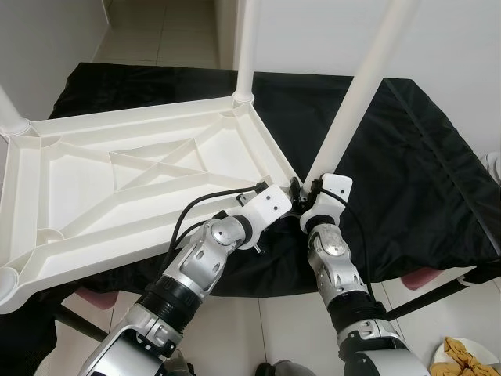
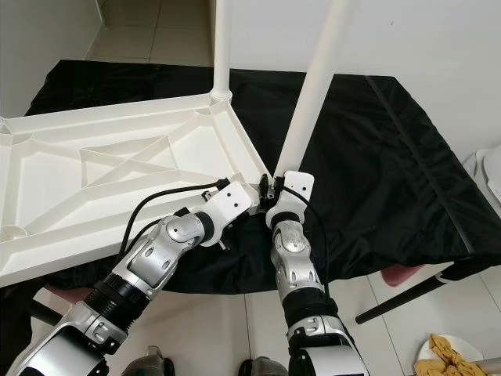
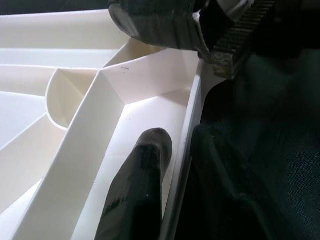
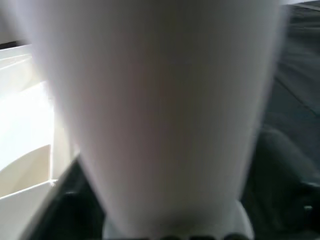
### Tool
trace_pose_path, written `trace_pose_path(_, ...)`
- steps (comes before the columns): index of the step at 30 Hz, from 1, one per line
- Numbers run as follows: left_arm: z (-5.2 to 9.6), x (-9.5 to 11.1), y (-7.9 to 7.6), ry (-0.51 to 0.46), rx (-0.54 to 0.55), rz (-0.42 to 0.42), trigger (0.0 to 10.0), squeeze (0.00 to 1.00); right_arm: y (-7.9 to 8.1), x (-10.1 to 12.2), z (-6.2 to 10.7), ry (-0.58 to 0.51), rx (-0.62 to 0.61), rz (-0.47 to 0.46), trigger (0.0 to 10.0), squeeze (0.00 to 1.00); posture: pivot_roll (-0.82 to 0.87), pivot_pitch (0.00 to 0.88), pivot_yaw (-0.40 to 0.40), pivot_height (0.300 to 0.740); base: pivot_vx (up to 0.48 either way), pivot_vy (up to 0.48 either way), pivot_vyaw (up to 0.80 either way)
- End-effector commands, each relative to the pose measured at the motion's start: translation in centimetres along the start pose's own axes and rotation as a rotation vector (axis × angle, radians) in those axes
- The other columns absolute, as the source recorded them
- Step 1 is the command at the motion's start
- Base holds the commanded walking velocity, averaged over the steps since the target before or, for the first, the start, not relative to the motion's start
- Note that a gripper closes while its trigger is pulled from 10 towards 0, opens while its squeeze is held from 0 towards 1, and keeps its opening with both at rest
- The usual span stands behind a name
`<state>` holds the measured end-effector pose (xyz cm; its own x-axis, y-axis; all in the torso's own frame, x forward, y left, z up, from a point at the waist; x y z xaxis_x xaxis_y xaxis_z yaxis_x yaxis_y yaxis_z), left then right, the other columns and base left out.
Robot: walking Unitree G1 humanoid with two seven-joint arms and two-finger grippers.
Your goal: Building children table
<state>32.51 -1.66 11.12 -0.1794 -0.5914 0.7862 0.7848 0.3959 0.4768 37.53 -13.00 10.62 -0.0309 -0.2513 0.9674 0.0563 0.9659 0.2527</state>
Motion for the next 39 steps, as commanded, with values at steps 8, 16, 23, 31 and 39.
trace_pose_path(8, 0.0, 3.2, 0.0, -0.108, -0.026, -0.089, 10.0, 0.0, -3.0, -1.4, 0.6, 0.081, 0.053, -0.009, 10.0, 0.96, 0.07, 0.016, -0.056, 0.74, 0.0, 0.0, 0.0)
trace_pose_path(16, 0.0, 3.3, -0.3, -0.111, -0.036, -0.097, 10.0, 0.0, -0.7, 0.0, 1.0, 0.081, 0.436, 0.037, 10.0, 0.0, 0.07, 0.017, -0.052, 0.74, 0.0, 0.0, 0.0)
trace_pose_path(23, 0.0, 3.3, -0.2, -0.109, -0.031, -0.091, 10.0, 0.0, -0.2, 1.0, 2.2, 0.087, 0.677, 0.065, 10.0, 0.0, 0.07, 0.022, -0.056, 0.74, 0.0, 0.0, 0.0)
trace_pose_path(31, 0.2, 3.2, -0.3, -0.107, -0.029, -0.083, 10.0, 0.0, -2.0, 0.4, 2.6, 0.187, 0.798, 0.109, 10.0, 0.0, 0.08, 0.037, -0.055, 0.74, 0.0, 0.0, 0.0)
trace_pose_path(39, 0.3, 3.1, -0.4, -0.103, -0.033, -0.084, 10.0, 0.0, -4.5, -0.4, 2.4, 0.261, 0.768, 0.153, 10.0, 0.0, 0.08, 0.049, -0.046, 0.74, 0.0, 0.0, 0.0)
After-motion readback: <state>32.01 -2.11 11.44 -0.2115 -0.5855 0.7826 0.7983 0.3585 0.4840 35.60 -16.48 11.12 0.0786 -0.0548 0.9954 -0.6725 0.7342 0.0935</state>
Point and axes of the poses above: a point about 5 cm out from each wrist's last joint towards the gripper, its own z axis pointing back from the gripper into the wrist, its own x axis along the axis of the wrist's last joint, y = z × x, the point moved 4 cm from there along -z, pointing out of the wrist towards the gripper, and after that the axes turned 10 degrees about -z, right-handed, at the moved point
